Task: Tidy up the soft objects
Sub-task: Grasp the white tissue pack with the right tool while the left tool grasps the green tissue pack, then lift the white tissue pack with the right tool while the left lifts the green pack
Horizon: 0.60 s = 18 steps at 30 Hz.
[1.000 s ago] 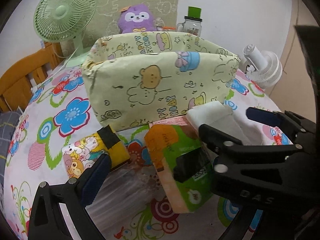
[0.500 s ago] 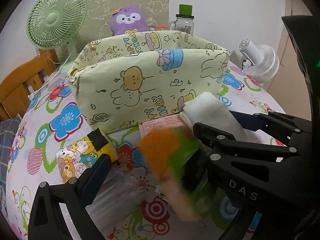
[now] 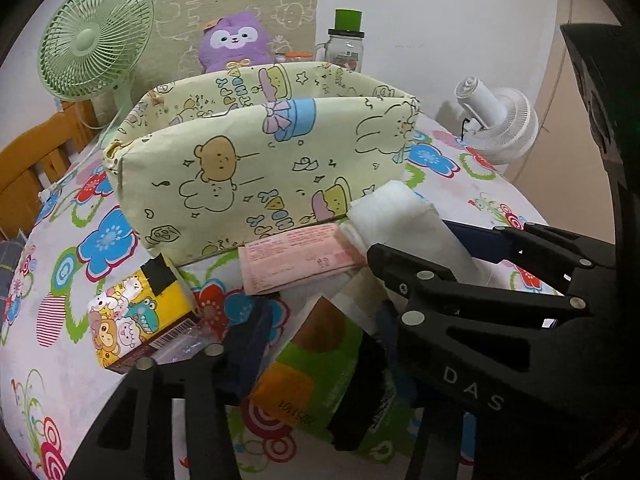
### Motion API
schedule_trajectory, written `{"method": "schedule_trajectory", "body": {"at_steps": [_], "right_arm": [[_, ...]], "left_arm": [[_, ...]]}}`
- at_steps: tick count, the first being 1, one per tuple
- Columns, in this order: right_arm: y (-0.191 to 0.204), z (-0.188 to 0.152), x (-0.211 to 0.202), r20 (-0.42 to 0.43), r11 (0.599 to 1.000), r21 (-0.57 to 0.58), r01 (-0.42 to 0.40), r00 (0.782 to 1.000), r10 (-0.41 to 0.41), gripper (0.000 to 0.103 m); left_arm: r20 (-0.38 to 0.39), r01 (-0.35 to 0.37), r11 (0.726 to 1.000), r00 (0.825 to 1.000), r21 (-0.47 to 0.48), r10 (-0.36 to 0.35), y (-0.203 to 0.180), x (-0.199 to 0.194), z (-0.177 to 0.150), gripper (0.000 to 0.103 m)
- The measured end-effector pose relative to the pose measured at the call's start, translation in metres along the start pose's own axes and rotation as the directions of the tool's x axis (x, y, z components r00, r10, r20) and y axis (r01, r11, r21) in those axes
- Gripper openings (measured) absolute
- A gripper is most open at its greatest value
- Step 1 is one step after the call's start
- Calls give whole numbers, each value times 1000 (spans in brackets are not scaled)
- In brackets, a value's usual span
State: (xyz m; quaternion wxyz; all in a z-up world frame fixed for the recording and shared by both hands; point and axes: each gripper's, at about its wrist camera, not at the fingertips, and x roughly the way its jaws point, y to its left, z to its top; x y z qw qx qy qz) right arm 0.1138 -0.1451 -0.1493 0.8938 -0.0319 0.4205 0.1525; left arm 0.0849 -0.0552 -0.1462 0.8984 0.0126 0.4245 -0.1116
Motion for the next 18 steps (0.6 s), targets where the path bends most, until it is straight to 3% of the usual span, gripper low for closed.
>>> {"method": "schedule_trajectory", "body": {"at_steps": [2,12,15,16,17,18], "right_arm": [[-1,-1,-1,1,1000,4,0,1000,0,54],[1,-4,-13,23,1000,6,-8,1000,8,54],[2,-5,-17,32,1000,4,-1,999,1,54],[3,-5,-18,33,1000,0,3,999,-3,54],[3,-6,-19,34,1000,-2,5,999,-5,54],[4,-7,-20,34,1000,-3,5,999,-4,54]], "left_arm": [[3,8,1000,1000,1,-8,-1,-1,-1,45],[30,8,1000,1000,-1,-8,-3,-12,-2,36],[34,-9,1000,999,5,9,-3,-15,-3,41],[37,-15,1000,999,11,14,-4,-16,-4,50],[42,-14,1000,999,20,13,-6,-18,-5,65],[52,-18,1000,998,22,16,-7,-20,-7,73]]}}
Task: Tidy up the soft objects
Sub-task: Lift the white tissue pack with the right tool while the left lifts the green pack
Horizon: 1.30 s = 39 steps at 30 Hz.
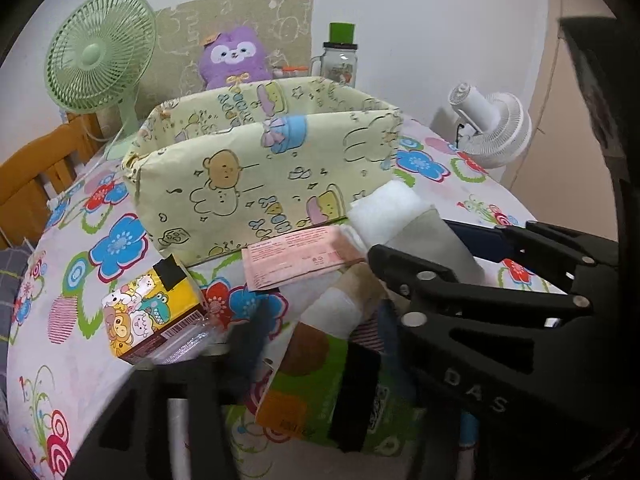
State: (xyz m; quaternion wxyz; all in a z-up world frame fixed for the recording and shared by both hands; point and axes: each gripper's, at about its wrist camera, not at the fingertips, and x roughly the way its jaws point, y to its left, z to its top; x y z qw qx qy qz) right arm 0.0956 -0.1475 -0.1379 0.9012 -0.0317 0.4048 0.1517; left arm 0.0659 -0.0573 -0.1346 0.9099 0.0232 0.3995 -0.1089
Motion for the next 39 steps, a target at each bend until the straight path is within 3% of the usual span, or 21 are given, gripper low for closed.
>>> {"method": "schedule_trajectory", "body": {"at_steps": [4,10,25,28,32,39], "right_arm": [[0,-4,-5,6,1000,2,8,1000,-8,54],[-5,-10,-16,15,1000,18,21,1000,-21,54],[-11,-30,-19,-15,999,47,24,1000,-24,54],[-12,-33,-17,-29,998,54,22,999,-20,54],[-11,-35,-14,-42,998,56,19,999,-16,54],[-10,-34,-10,-48,998,54,18,999,-15,54]], "left_arm": [[35,-14,1000,999,14,14,-4,-9,-4,88],[23,11,1000,1000,21,-12,-5,-10,-9,95],[-39,5,999,999,36,-4,-9,9,-23,96],[-50,7,999,999,32,-6,-7,14,-24,95],[-61,6,1000,998,9,-6,-2,18,-24,75],[-54,20,1000,998,-14,-20,4,16,-20,71]]}}
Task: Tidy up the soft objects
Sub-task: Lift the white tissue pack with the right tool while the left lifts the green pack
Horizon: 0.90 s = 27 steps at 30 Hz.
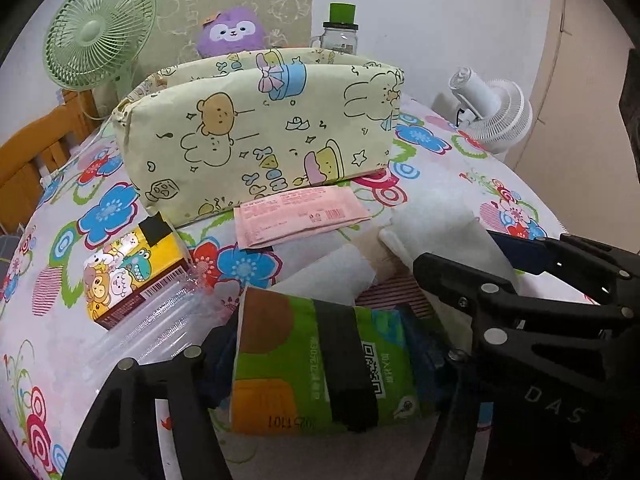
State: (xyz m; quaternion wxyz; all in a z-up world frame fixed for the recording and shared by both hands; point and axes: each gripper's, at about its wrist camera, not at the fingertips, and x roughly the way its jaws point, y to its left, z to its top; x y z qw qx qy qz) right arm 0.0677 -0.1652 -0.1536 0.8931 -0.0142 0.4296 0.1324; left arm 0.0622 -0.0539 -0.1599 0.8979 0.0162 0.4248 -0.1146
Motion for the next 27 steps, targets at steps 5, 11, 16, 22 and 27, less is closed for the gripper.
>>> {"method": "schedule_trajectory", "body": {"at_steps": [5,11,16,22,27], "right_arm": [[3,3,0,1,1000,-1,-9,1000,9,54],[7,9,-4,14,1000,-8,-11,1000,11,54],[12,16,-12,34,1000,-19,-16,999,16,54],[18,26,-24,62,999,-32,-19,998,21,54],[21,34,-35,87,999,-41,-18,996,22,54]], "left_arm": [[13,-6,1000,1000,-1,6,1,-5,3,71],[28,-12,1000,1000,-13,12,6,-13,7,71],[45,-18,1000,999,-22,18,8,-23,13,71],[64,-24,999,998,-28,26,11,-37,22,71],[82,-31,999,996,-31,34,11,-48,29,71]]}}
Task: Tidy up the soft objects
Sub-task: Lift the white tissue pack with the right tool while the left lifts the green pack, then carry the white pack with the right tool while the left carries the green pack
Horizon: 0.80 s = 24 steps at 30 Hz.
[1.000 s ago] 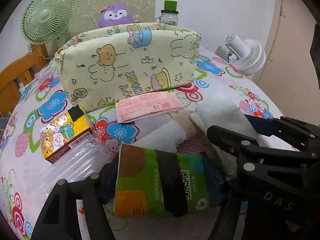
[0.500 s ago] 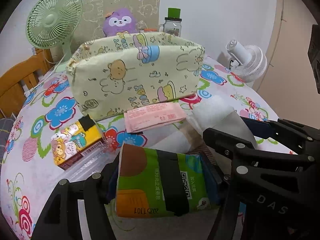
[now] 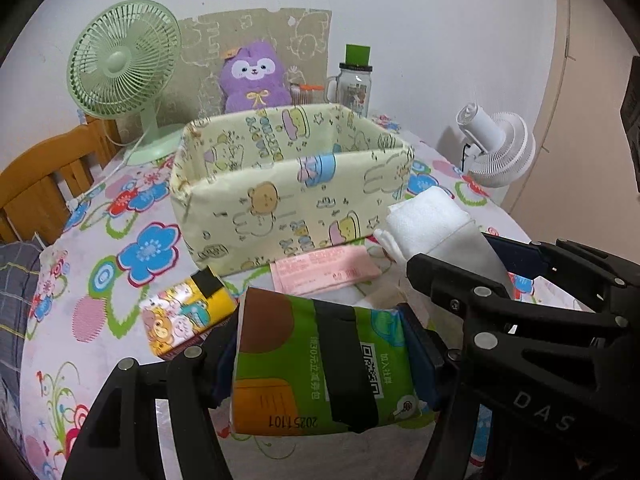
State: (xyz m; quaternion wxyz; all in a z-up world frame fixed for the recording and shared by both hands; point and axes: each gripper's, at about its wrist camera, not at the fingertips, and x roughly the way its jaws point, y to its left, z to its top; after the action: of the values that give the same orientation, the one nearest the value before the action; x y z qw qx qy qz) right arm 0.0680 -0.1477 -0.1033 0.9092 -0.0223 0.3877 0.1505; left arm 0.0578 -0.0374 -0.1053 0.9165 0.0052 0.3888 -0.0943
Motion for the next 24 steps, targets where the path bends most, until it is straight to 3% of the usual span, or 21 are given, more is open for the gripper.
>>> {"method": "schedule_trajectory", "body": {"at_steps": [24], "right_arm": [[10,37,-34,94,1000,6,25,995,-26,54]], "left_arm": [[77,-57,998,995,17,56,4,-32,38,71]]}}
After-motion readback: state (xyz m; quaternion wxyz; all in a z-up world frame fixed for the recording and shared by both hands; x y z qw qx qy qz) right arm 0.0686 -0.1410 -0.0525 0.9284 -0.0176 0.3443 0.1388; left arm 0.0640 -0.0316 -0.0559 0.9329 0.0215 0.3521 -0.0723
